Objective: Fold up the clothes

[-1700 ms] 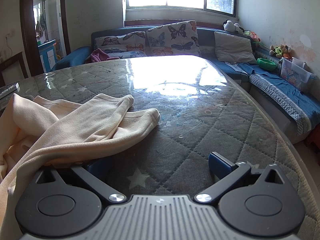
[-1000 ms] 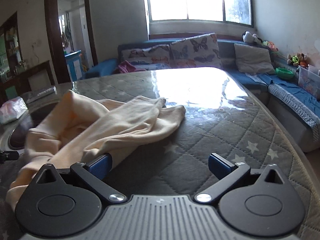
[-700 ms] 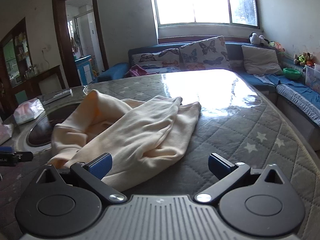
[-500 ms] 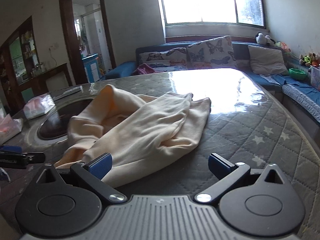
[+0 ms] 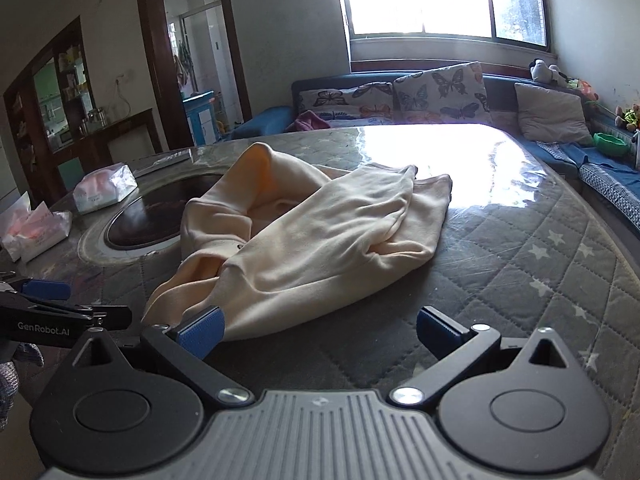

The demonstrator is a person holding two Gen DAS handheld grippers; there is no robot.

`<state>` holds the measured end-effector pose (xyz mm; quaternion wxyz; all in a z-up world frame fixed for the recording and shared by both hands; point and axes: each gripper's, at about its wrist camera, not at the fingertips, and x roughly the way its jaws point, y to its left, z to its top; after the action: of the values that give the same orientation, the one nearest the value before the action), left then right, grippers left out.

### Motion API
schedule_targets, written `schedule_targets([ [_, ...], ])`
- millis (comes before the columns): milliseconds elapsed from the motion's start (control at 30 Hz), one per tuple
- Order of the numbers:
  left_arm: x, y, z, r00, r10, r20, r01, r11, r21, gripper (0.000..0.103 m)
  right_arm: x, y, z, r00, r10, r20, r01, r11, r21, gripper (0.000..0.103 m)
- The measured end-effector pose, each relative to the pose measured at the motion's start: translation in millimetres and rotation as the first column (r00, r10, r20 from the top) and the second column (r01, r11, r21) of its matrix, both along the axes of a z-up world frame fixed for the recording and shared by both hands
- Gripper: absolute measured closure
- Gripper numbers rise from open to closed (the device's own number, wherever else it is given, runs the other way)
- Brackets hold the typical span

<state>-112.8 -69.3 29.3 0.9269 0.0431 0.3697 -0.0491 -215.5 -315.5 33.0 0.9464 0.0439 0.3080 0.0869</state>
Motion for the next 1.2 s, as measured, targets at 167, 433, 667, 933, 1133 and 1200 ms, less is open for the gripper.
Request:
schedule_targets([
  [167, -5.6, -6.7, -1.8, 1.000, -0.023, -0.004, 0.023, 1.000, 0.001, 0.000, -6.2, 6.1, 1.4, 1.000, 0.012, 0.005, -0.012, 1.000, -0.019, 0.000],
  [433, -12.9, -14.9, -2.9, 0.998, -0.055, -0.003, 0.055, 0.998, 0.012, 0.000, -12.1, 11.2, 3.3, 1.000, 0.018, -0.012, -0.018, 0.999, -0.028, 0.000],
  [667, -17.2, -18.4, -0.9, 0.998, -0.067, 0.012, 0.067, 0.998, 0.018, 0.000, -16.4, 15.4, 5.0, 1.000, 0.022, -0.012, -0.022, 0.999, -0.033, 0.000],
  [933, -21.7, -23.6, 0.0, 0.997, -0.081, 0.017, 0.081, 0.996, 0.030, 0.000, -20.7, 15.5, 6.5, 1.000, 0.021, -0.009, -0.022, 0.999, -0.034, 0.000],
  [1133, -21.9, -26.9, -0.7, 0.996, -0.088, 0.017, 0.087, 0.995, 0.038, 0.000, -22.0, 16.8, 6.4, 1.000, 0.021, -0.010, -0.021, 0.998, -0.052, 0.000],
  [1200, -21.7, -27.3, -0.6, 0.996, -0.089, 0.017, 0.088, 0.995, 0.039, 0.000, -22.1, 16.7, 6.5, 1.000, 0.021, -0.011, -0.022, 0.998, -0.054, 0.000],
])
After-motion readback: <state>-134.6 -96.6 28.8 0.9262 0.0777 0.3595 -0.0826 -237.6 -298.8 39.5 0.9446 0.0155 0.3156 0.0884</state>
